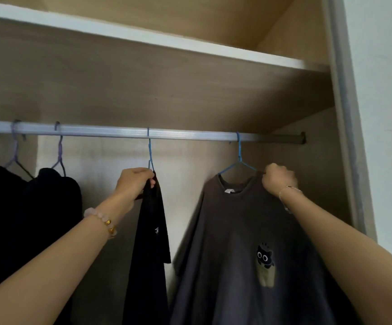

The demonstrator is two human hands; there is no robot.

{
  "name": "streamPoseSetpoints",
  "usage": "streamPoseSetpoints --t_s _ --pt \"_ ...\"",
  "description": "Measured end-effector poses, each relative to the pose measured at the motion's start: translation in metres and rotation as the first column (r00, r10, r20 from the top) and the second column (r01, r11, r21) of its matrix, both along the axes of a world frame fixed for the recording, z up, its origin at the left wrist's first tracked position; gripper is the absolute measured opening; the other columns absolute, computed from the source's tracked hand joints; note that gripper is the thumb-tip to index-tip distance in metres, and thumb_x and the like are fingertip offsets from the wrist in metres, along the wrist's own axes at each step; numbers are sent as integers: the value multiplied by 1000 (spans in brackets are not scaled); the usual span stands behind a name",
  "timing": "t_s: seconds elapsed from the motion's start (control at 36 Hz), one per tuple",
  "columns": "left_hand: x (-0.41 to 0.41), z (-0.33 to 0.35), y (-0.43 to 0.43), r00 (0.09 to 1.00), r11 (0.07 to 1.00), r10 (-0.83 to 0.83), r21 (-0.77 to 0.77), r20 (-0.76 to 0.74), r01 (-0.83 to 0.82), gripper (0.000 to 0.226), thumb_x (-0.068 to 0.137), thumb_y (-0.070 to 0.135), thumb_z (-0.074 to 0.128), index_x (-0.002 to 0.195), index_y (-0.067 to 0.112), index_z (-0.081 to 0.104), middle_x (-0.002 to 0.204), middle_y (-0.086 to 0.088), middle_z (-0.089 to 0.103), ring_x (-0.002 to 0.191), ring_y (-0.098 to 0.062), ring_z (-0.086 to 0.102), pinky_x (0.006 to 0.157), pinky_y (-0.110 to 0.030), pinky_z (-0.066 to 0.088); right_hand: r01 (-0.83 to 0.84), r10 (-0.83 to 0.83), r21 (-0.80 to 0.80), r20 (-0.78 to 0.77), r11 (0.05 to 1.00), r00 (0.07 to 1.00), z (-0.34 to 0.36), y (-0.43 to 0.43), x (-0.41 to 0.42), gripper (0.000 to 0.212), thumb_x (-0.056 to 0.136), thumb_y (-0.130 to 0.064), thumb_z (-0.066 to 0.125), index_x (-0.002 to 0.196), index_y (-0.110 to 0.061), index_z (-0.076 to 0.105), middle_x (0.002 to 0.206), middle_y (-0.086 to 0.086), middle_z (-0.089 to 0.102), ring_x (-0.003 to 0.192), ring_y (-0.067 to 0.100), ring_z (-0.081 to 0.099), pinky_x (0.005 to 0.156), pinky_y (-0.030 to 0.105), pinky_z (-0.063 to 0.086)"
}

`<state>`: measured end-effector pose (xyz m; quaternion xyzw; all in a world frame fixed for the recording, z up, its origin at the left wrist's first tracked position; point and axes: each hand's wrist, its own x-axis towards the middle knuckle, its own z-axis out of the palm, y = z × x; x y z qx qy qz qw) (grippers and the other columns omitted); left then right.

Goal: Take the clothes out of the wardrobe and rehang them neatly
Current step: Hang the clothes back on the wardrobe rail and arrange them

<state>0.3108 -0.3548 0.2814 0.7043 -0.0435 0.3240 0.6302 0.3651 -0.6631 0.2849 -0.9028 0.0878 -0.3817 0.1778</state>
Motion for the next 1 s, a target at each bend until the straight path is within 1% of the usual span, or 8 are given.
streamPoseSetpoints --t_s 0.11,0.22,0.36,0.44,0.53,0.67,0.83,1.0 --pt "5 -1 -1 1000 1000 -3 -10 6 3 18 89 11 57 103 5 67 66 -5 59 59 -13 54 38 -9 43 34 -34 41 -2 999 999 -1 -9 2 26 94 -14 45 114 -5 59 113 16 61 104 34 60 86 42 51" --pt "9 -3 2 1000 1000 -9 -30 13 9 20 88 11 59 106 5 66 68 -7 62 61 -15 56 55 -20 46 56 -57 67 6 996 998 -2 -13 6 24 94 -11 46 114 -5 57 113 16 60 105 32 58 88 42 50" --pt "11 -5 8 1000 1000 -14 -14 25 14 19 88 12 59 104 6 67 67 -6 62 64 -16 56 65 -24 46 50 -50 64 -2 997 999 -7 -20 12 25 95 -12 43 112 -5 59 113 16 62 105 34 59 86 41 48" --pt "10 -4 9 999 1000 -17 -5 29 17 13 86 10 59 89 6 71 66 -7 63 69 -20 57 78 -30 48 -6 4 105 16 994 1000 -9 -22 15 25 96 -15 43 112 -5 61 111 15 63 103 34 60 84 37 48" --pt "7 -2 7 999 999 -12 34 29 11 19 83 6 58 67 7 67 67 -7 64 72 -21 58 71 -27 48 -79 74 149 32 986 997 -11 -24 18 28 97 -19 43 114 -6 62 110 16 64 102 34 60 87 39 50" --pt "4 3 -1 999 996 -19 84 33 16 23 83 7 57 63 1 66 68 -11 64 73 -24 58 81 -33 49 -95 90 164 37 982 995 -14 -23 18 29 97 -23 43 113 -9 62 107 15 65 100 33 61 88 43 51" --pt "6 8 -13 999 993 -52 104 8 51 25 83 5 57 60 5 66 59 -6 64 61 -19 56 67 -28 48 -95 89 185 39 978 995 -12 -22 14 28 96 -21 43 112 -9 62 104 14 64 98 30 61 87 46 52" --pt "17 12 -42 999 975 -49 218 -22 53 32 83 6 52 54 8 64 62 -2 63 56 -15 50 52 -21 38 -70 71 156 -1 985 997 -11 -21 3 25 95 -15 43 110 -7 61 100 12 63 93 28 61 77 35 51"
